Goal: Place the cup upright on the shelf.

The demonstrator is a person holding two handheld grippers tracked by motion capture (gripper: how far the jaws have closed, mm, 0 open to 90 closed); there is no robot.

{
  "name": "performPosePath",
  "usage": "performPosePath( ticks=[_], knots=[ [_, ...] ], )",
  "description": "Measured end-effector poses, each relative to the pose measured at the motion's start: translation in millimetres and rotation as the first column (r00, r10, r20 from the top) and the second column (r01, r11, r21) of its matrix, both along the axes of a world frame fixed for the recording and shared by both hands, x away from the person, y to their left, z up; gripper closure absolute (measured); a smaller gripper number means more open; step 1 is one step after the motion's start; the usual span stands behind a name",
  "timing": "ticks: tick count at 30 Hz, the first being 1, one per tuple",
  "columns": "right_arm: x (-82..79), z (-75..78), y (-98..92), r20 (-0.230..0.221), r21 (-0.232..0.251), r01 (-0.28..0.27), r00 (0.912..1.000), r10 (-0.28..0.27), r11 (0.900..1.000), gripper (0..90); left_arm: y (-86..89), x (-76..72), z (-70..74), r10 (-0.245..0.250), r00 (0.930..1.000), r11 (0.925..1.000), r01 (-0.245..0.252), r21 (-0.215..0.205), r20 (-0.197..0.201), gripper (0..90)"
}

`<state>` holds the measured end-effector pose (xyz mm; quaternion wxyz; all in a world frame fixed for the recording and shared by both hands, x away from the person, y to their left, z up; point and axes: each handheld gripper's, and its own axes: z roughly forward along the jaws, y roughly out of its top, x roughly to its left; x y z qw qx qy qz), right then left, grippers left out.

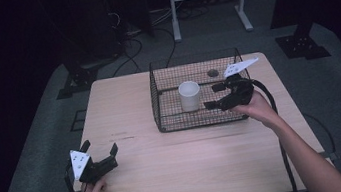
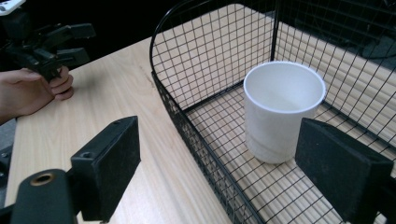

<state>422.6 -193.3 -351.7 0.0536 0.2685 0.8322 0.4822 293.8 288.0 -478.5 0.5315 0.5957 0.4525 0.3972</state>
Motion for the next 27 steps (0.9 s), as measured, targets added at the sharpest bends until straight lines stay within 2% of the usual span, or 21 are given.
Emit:
performPosePath(
  ticks=[20, 27],
  knots=[
    [-22.7, -20.8, -20.1, -0.015, 0.021, -0.002, 0.9999, 0.003, 1.0, 13.2, -0.2, 0.0, 0.0, 0.0, 1.0, 1.0, 0.0, 0.003, 0.0, 0.0],
    [-31.5, -25.9, -27.8, 0.0, 0.033, 0.0, 1.0, 0.0, 0.999, 13.3, -0.2, -0.1, 0.0, 0.002, 1.0, 1.0, -0.002, 0.001, 0.0, 0.0]
  ],
)
